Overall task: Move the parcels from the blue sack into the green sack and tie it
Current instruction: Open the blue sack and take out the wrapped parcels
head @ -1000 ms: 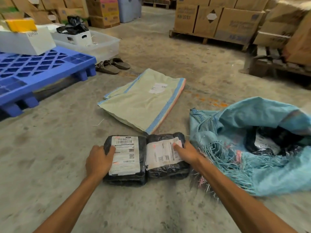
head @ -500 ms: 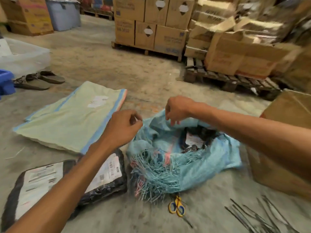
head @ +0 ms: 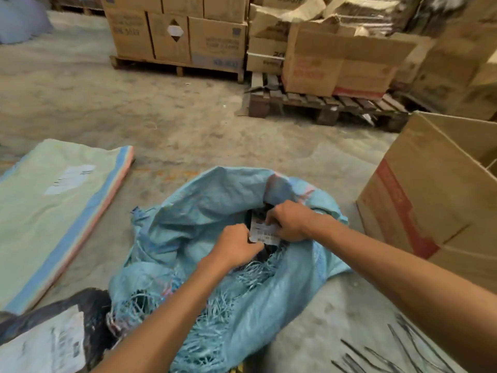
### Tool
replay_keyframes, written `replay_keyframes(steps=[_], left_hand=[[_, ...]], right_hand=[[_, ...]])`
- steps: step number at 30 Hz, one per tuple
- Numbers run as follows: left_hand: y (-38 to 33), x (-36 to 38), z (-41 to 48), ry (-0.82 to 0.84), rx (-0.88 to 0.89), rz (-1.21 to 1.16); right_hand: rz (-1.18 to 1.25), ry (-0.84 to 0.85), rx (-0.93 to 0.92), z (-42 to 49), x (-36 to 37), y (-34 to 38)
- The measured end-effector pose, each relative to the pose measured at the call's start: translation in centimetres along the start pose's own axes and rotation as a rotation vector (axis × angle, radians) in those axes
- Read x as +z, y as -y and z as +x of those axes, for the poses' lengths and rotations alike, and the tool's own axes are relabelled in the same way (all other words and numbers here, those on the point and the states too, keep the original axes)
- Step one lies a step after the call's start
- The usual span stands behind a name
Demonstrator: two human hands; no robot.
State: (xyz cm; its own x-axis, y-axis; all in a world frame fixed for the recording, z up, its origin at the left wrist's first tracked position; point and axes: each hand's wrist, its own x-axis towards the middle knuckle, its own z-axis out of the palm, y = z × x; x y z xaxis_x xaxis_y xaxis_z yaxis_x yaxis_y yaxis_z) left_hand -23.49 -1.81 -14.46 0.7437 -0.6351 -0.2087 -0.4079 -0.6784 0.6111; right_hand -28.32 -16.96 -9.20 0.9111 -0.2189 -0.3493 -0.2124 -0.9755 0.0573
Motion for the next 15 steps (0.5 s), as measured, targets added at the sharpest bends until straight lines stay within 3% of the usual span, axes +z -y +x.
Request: replay_keyframes(steps=[5, 11, 15], left_hand=[[0.3, 5.1, 3.3, 0.262, -0.036, 0.158], [1.6, 5.9, 3.8, 0.308, -0.191, 0.100], [2.8, 5.6, 3.0, 0.212, -0.165, 0.089]], right_hand=[[-0.154, 0.267, 0.100, 2.9, 2.7, -0.4], [-0.144, 0.371, 0.174, 3.8, 4.0, -1.6], [-0.208, 0.539, 0.114, 3.8, 3.0, -1.9]])
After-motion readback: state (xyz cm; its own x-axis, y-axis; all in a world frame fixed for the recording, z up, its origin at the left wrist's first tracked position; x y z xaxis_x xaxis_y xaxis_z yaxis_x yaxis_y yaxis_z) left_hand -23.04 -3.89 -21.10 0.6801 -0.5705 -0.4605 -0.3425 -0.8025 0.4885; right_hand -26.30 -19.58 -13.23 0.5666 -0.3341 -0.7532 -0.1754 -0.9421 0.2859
